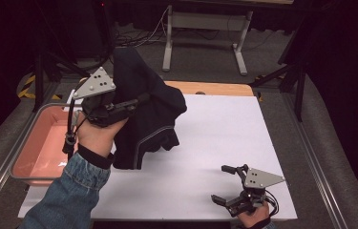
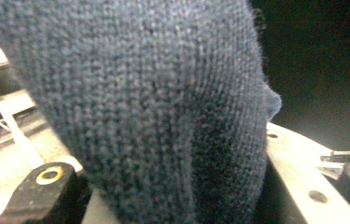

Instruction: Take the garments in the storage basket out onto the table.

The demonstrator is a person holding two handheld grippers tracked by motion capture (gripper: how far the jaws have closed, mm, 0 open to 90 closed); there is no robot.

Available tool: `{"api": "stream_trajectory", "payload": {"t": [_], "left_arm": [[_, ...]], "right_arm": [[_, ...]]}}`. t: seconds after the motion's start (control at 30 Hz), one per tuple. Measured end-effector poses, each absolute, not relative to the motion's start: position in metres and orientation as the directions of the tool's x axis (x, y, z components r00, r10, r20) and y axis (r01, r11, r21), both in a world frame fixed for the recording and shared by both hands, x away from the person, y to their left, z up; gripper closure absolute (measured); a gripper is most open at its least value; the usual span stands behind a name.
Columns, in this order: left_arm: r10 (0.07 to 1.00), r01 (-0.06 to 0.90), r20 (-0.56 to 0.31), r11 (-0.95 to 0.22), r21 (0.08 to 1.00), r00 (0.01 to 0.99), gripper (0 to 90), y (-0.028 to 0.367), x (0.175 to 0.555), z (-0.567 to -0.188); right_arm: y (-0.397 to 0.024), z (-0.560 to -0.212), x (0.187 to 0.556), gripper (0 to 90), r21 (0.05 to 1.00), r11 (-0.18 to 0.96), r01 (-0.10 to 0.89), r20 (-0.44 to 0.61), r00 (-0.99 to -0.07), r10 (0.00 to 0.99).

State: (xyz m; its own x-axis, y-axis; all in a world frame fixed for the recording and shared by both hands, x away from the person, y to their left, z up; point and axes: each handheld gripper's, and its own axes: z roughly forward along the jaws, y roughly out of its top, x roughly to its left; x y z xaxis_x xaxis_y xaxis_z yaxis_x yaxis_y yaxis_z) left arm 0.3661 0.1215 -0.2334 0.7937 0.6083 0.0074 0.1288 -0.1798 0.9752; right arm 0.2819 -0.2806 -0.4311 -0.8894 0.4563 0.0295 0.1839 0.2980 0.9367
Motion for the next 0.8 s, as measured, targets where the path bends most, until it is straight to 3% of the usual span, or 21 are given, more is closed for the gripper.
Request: {"api": "stream_trajectory", "payload": {"t": [0.8], "left_arm": [[0.53, 0.187, -0.079, -0.153, 0.97, 0.844, 68.5, 0.064, 0.393, -0.271]], "right_arm": [[-0.283, -0.431, 0.282, 0.4, 0.938, 0.293, 0.184, 0.032, -0.889, 0.456]]}}
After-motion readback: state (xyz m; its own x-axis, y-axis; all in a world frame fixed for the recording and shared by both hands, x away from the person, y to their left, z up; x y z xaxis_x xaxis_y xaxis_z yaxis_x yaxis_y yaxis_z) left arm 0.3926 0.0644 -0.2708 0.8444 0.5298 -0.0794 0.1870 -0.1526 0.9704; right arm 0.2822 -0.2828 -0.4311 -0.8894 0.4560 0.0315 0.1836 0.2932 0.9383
